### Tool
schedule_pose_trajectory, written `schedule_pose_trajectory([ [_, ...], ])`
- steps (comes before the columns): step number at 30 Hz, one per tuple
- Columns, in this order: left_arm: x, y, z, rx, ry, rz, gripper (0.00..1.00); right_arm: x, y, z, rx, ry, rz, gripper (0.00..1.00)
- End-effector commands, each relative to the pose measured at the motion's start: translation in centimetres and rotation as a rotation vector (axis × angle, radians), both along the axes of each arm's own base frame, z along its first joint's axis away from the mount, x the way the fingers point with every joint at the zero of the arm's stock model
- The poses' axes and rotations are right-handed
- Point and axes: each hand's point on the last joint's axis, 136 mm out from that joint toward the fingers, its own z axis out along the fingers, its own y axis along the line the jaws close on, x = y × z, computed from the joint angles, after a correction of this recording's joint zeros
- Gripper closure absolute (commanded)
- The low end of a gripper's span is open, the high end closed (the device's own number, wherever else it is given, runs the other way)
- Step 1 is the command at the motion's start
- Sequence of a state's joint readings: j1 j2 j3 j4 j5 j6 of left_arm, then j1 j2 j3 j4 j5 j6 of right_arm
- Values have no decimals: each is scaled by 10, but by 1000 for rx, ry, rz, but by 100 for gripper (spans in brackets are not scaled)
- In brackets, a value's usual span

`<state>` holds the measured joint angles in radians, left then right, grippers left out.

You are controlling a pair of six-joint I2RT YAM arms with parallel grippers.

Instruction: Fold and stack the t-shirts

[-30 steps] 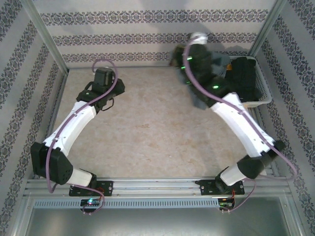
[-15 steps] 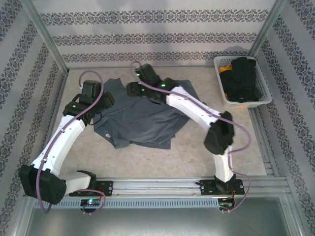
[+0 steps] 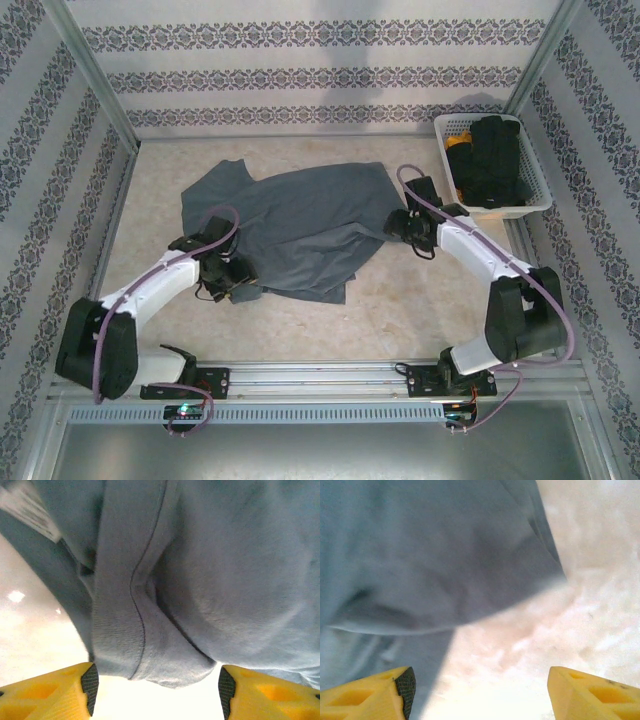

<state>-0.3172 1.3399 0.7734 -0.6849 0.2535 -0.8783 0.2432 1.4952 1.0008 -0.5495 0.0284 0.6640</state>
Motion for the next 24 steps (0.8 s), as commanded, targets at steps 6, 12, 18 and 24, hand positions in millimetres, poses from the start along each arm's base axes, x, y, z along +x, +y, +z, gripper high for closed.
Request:
schedule_pose_trajectory([
  [6, 21, -22, -25, -86, 53, 143, 41, 14, -4, -40, 28, 88, -69, 29],
  [12, 35, -12, -25, -18, 0, 170, 53, 36, -5, -50, 44, 77, -98, 32],
  [18, 46, 0, -10, 41, -77, 163, 73, 57, -5, -57, 52, 48, -105, 39],
  [24, 58, 10, 4, 94, -134, 161, 100, 66, 1, -70, 78, 65, -121, 61],
])
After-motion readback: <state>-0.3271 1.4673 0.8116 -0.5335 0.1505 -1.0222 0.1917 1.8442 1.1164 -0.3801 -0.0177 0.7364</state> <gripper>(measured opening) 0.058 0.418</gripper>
